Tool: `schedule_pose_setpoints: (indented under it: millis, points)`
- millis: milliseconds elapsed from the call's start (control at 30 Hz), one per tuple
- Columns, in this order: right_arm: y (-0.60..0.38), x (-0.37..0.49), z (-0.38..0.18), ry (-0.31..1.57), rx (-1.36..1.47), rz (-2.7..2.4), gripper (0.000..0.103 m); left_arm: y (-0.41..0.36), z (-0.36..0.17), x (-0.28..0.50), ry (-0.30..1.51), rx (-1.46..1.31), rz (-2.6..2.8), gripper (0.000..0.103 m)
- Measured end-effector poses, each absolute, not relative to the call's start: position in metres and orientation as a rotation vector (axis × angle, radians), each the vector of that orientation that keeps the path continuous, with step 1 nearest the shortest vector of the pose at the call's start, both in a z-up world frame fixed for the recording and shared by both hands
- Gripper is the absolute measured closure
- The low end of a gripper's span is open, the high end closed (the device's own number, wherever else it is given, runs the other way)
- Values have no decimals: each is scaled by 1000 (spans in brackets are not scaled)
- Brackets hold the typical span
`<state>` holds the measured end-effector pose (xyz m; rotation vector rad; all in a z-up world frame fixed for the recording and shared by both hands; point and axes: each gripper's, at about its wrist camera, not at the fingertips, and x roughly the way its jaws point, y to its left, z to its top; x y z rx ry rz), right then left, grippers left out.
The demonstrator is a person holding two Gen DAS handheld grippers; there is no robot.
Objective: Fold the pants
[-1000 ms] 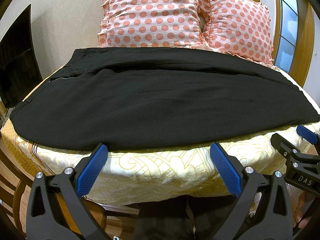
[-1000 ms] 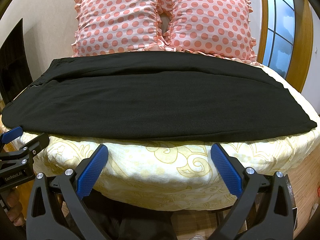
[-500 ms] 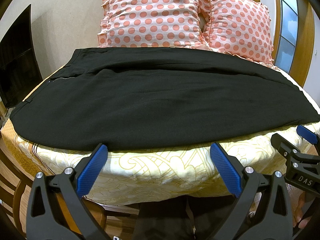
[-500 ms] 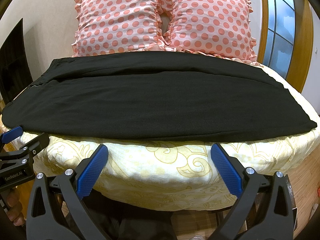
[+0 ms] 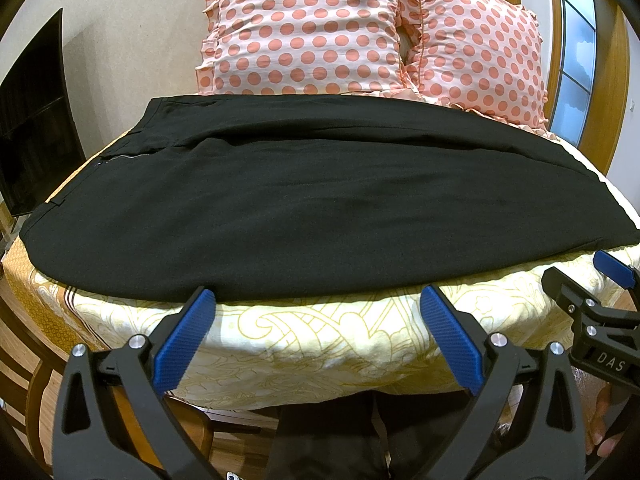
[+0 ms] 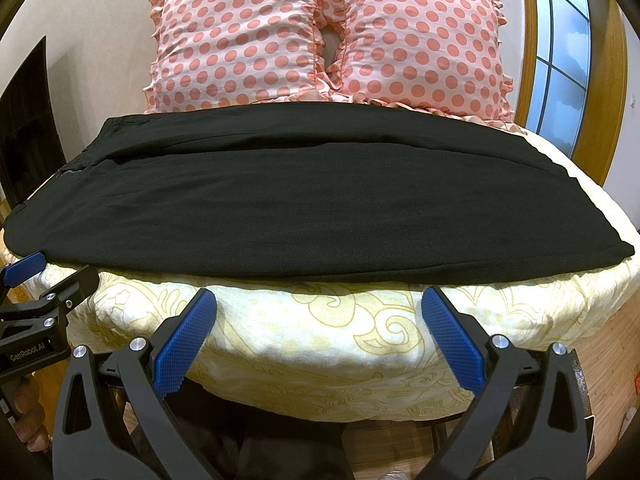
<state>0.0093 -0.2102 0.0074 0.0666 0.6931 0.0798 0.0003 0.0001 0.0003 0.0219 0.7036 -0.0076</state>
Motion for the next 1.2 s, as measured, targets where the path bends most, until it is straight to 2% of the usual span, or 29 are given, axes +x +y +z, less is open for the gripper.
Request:
schedule_pose_setpoints:
  millis: [1200]
  points:
    - [-210,12,-1,673,50,116,1,0,1,-1,714,31,-21,2]
